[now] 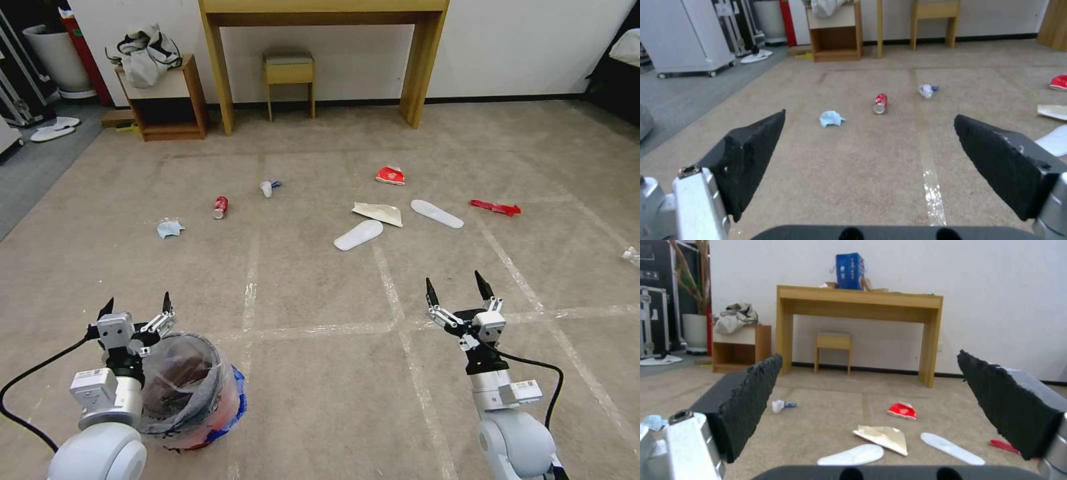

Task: Pick up the trash bin and place the garbage on the floor into it.

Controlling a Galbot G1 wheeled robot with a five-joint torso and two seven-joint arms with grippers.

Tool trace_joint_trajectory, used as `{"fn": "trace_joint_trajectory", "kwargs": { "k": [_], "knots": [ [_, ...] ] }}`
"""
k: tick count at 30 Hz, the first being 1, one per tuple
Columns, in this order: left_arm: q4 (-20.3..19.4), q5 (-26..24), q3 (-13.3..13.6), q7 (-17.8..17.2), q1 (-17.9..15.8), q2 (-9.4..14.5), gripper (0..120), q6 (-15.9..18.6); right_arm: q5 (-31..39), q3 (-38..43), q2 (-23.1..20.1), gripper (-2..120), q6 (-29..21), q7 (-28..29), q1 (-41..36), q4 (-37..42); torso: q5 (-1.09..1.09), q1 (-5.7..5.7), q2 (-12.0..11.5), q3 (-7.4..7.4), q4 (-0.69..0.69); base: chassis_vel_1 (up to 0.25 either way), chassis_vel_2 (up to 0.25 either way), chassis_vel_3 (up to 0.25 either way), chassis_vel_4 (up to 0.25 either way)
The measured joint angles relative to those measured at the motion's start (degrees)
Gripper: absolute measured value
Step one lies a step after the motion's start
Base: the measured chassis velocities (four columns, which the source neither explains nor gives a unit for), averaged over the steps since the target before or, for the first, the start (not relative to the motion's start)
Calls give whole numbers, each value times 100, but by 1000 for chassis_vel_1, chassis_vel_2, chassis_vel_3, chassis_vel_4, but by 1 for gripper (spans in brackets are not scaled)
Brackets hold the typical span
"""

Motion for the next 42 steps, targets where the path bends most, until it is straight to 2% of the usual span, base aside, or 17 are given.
{"fn": "trace_joint_trajectory", "kwargs": {
  "k": [8, 11, 12, 13, 14, 15, 18, 21, 22, 24, 25, 26, 28, 32, 34, 38, 42],
  "knots": [
    [-79, -131, -22, -118, 45, 56, 100, 196, -6, -7, 3, 100, 6, 0, 2, -12, 0, 0, 0, 0, 0, 0, 0, 0, 0],
    [-247, -688, -137, -582, 110, 299, 100, 708, -15, -14, -11, 100, 11, 7, -4, -30, -1, 0, 0, 0, 1, 0, 0, 0, 0],
    [-247, -688, -137, -582, 110, 299, 100, 708, -15, -14, -11, 100, 11, 7, -4, -30, -1, 0, 0, 0, 1, 0, 0, 0, 0],
    [-353, -1113, -241, -860, 134, 482, 100, 983, -16, -18, -33, 100, 11, 13, -5, -34, -1, 0, 0, 0, 1, 0, 0, 0, 0],
    [-353, -1113, -241, -860, 134, 482, 100, 983, -16, -18, -33, 100, 11, 13, -5, -34, -1, 0, 0, 0, 1, 0, 0, 0, 0],
    [-523, -1852, -439, -1311, 188, 856, 100, 1365, -16, -20, -73, 100, 12, 18, -5, -35, -1, 0, 0, 0, 1, 0, 0, 0, 0],
    [-636, -2312, -592, -1484, 234, 1072, 100, 1566, -16, -20, -94, 100, 12, 19, -4, -35, 0, 0, 0, 0, 0, 0, 0, 0, 0],
    [-1101, -4436, -1253, -2092, 390, 1841, 100, 2498, -13, -21, -128, 100, 14, 18, -8, -35, 1, 0, 0, 0, 0, 0, 0, 0, 0],
    [-1101, -4436, -1253, -2092, 390, 1841, 100, 2498, -13, -21, -128, 100, 14, 18, -8, -35, 1, 0, 0, 0, 0, 0, 0, 0, 0],
    [-1226, -5239, -1610, -2275, 538, 2084, 100, 2892, -13, -30, -139, 100, 18, 16, -22, -35, -1, 0, 0, 0, -1, 0, 0, 0, 0],
    [-1318, -6122, -1887, -2809, 653, 2293, 100, 3173, -18, -42, -159, 100, 25, 13, -34, -35, 2, 0, 1, 0, 1, 0, 0, 0, 0],
    [-1318, -6122, -1887, -2809, 653, 2293, 100, 3173, -18, -42, -159, 100, 25, 13, -34, -35, 2, 0, 1, 0, 1, 0, 0, 0, 0],
    [-1404, -7383, -2175, -3733, 647, 2469, 100, 3391, -31, -60, -181, 100, 37, 9, -49, -35, -2, 0, 1, 0, 1, 0, 0, 0, 0],
    [-1440, -8049, -2320, -4194, 666, 2543, 99, 3513, -54, -76, -185, 100, 46, 5, -62, -34, 1, 0, 1, 0, 0, 0, 0, 0, 0],
    [-1394, -8787, -2296, -4717, 578, 2559, 100, 3549, -99, -91, -183, 100, 88, -2, -88, -45, 0, 0, 1, 0, 0, 0, 0, 0, 0],
    [-1283, -9027, -2170, -4920, 493, 2558, 100, 3551, -135, -103, -175, 100, 118, -12, -116, -58, 0, 0, 1, 0, 1, 0, 0, 0, 0],
    [-936, -8981, -1816, -5015, 156, 2529, 100, 3552, -208, -131, -132, 100, 181, -55, -158, -86, -1, 0, 1, 0, 0, 0, 0, 0, 0]
  ]
}}
